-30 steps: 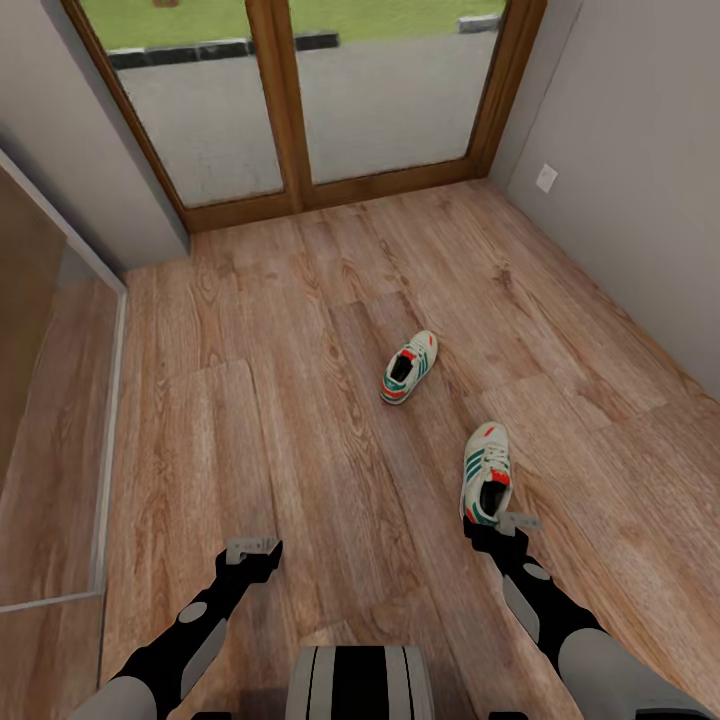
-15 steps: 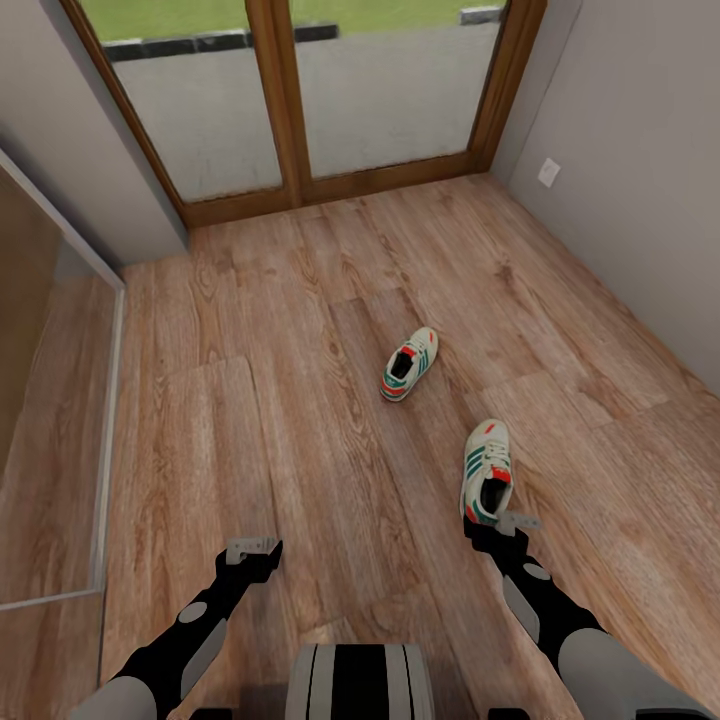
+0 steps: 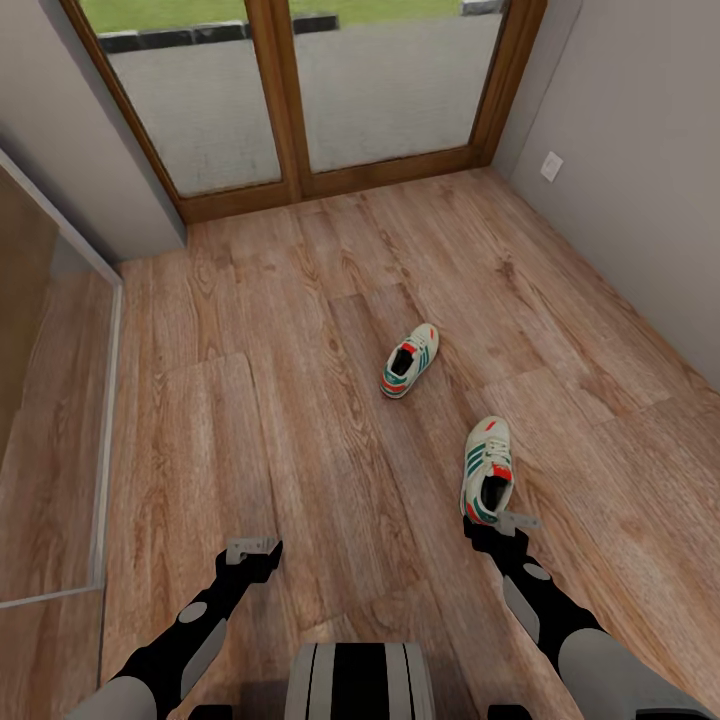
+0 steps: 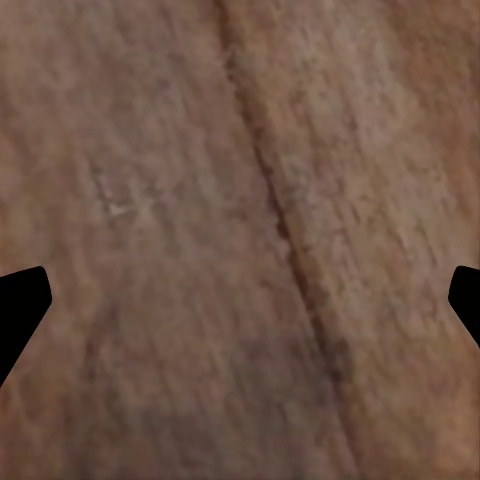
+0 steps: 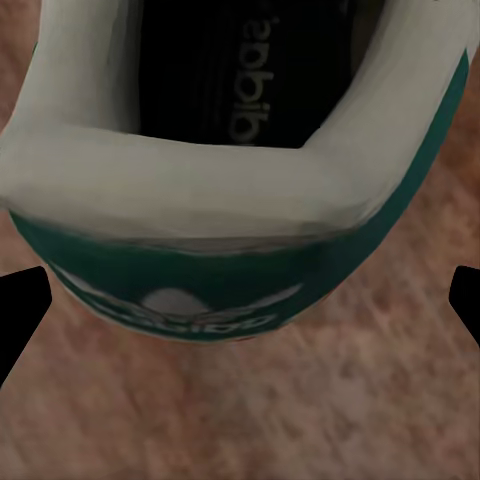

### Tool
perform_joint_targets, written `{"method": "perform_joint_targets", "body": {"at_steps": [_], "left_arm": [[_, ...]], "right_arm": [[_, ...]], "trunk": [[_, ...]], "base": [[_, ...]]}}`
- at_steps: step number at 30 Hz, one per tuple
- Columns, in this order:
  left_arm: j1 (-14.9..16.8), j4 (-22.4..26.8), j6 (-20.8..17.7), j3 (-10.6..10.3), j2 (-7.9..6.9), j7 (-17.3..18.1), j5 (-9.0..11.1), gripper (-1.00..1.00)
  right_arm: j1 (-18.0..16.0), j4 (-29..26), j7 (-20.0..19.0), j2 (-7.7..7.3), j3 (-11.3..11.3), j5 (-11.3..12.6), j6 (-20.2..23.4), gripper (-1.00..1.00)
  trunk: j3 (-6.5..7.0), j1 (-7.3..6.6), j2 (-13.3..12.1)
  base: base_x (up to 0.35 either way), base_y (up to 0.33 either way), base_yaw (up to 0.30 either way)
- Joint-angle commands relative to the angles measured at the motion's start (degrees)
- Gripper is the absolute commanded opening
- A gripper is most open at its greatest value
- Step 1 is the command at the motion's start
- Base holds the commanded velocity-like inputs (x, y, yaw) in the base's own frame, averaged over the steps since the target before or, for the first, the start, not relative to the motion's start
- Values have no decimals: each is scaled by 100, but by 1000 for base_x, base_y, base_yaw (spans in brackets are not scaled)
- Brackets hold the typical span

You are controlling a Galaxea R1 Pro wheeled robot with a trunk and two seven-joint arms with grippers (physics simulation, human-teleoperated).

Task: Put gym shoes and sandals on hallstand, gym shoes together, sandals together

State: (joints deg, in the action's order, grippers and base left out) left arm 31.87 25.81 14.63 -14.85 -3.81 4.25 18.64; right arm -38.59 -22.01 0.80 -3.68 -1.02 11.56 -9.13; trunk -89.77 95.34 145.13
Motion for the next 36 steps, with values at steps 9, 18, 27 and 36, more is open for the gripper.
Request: {"method": "perform_joint_targets", "body": {"at_steps": [9,18,27,36], "left_arm": [[4,-6,22,-35,-6,11,61,100],[4,-6,22,-35,-6,11,61,100],[4,-6,22,-35,-6,14,61,100],[4,-6,22,-35,-6,13,61,100]], "right_arm": [[-1,11,3,-1,-12,36,-176,100],[-3,12,8,0,-12,33,-412,100],[-2,12,4,0,-12,33,-423,100],[-1,12,4,-1,-12,36,-423,100]], "trunk": [[-3,-1,1],[-3,-1,1],[-3,-1,1],[-3,-1,1]], "base": [[0,0,0],[0,0,0],[0,0,0],[34,0,0]]}}
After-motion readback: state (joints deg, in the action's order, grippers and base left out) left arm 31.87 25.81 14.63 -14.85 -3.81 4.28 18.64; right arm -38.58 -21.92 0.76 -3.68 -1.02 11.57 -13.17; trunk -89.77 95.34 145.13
